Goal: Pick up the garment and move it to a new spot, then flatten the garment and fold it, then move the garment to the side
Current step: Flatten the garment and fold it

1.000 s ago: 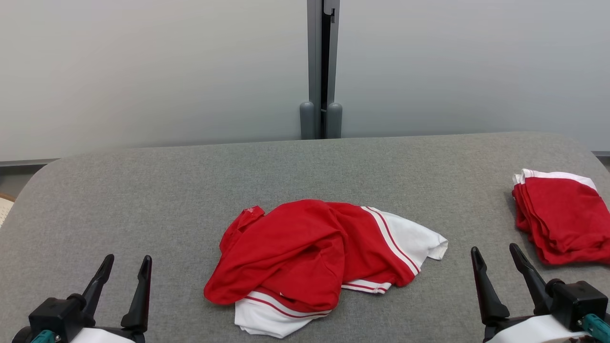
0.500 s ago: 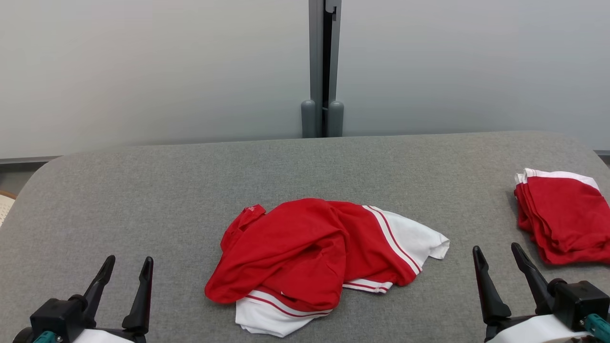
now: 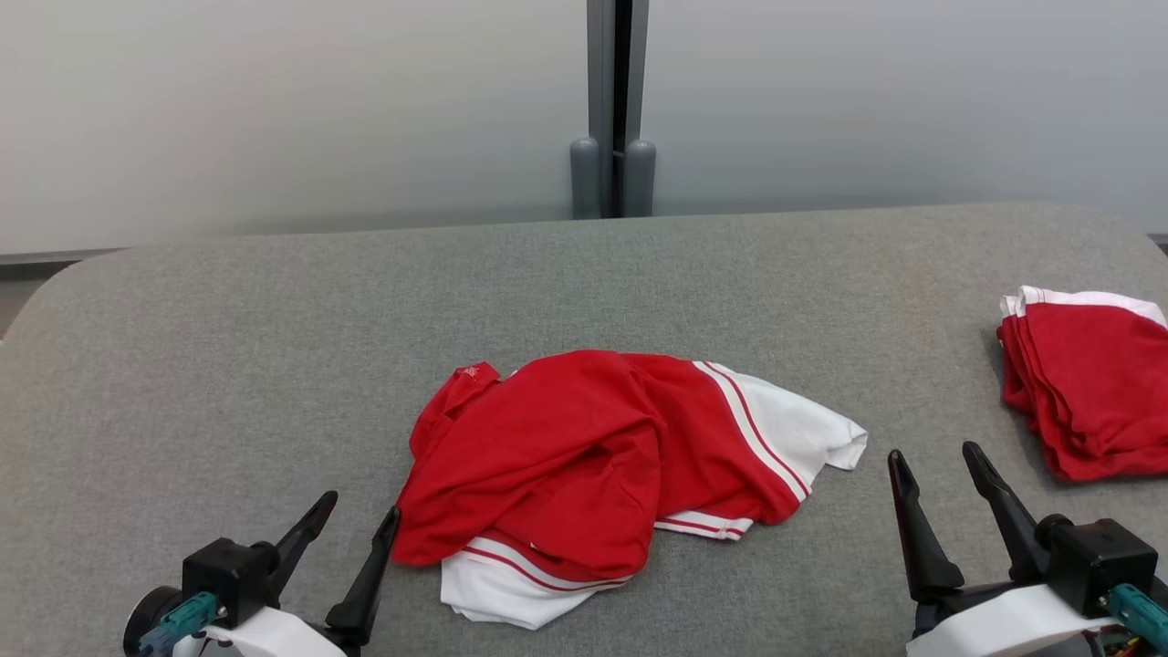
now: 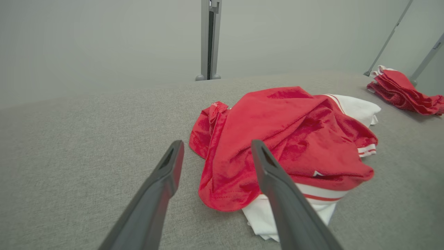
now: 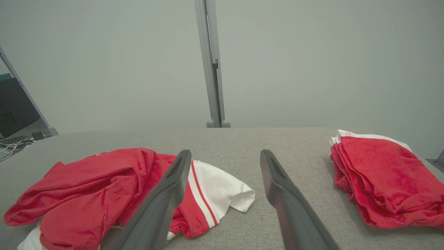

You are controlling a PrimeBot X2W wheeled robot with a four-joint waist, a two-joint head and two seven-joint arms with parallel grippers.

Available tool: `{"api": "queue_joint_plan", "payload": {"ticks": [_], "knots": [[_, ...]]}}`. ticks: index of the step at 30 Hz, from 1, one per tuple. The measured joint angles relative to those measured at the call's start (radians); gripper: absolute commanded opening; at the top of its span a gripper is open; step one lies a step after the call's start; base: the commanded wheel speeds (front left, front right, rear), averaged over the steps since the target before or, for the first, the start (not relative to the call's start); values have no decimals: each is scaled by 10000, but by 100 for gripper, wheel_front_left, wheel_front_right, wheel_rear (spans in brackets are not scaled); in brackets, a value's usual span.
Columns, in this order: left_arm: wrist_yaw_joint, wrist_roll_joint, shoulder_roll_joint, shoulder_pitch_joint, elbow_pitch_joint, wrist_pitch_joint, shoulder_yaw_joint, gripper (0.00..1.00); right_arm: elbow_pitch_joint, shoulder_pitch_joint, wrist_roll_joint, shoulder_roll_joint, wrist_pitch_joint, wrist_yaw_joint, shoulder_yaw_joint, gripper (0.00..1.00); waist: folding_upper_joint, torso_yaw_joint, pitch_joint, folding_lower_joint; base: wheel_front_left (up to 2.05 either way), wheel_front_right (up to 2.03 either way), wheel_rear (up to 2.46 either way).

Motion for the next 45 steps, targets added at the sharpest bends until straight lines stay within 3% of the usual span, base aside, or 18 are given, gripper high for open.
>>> {"api": "queue_joint_plan", "payload": {"ticks": [6,11,12,13,19,26,33,44,45], "knots": [[-527,8,-40,-979,1289,173,-639,100,-46,-310,-61,-2,-92,0,134,100,0,-214,767,0,0,0,0],[-704,-58,-25,-1898,2313,201,-1258,100,-33,-563,-71,-4,-198,0,207,100,0,-457,1316,0,0,0,0],[-709,-71,-21,-2076,2474,188,-1396,39,-25,-593,-71,-2,-232,0,213,100,0,-505,1403,0,0,0,0],[-734,-119,-17,-2249,2638,102,-1507,0,-15,-617,-71,-2,-242,0,215,100,0,-547,1482,1,0,0,0],[-763,-441,213,-3149,3252,-669,-1781,0,13,-712,-73,-2,-318,0,169,100,0,-647,1725,0,0,0,0],[-763,-640,589,-4019,2470,-1210,-1509,0,-29,-720,-88,-4,-314,0,21,100,0,-482,1705,0,0,0,0],[-686,-389,399,-5449,2134,-1204,-1371,0,-23,-938,-81,-2,-290,0,276,100,0,-488,1872,0,0,0,0],[-763,-871,-460,-6898,5028,-481,-2525,0,77,-1180,15,-4,-468,0,543,100,0,-1029,2504,0,0,0,0],[-763,-1039,-495,-6996,5214,-558,-2637,17,82,-1182,15,-2,-499,0,546,100,0,-1058,2561,0,0,0,0]]}}
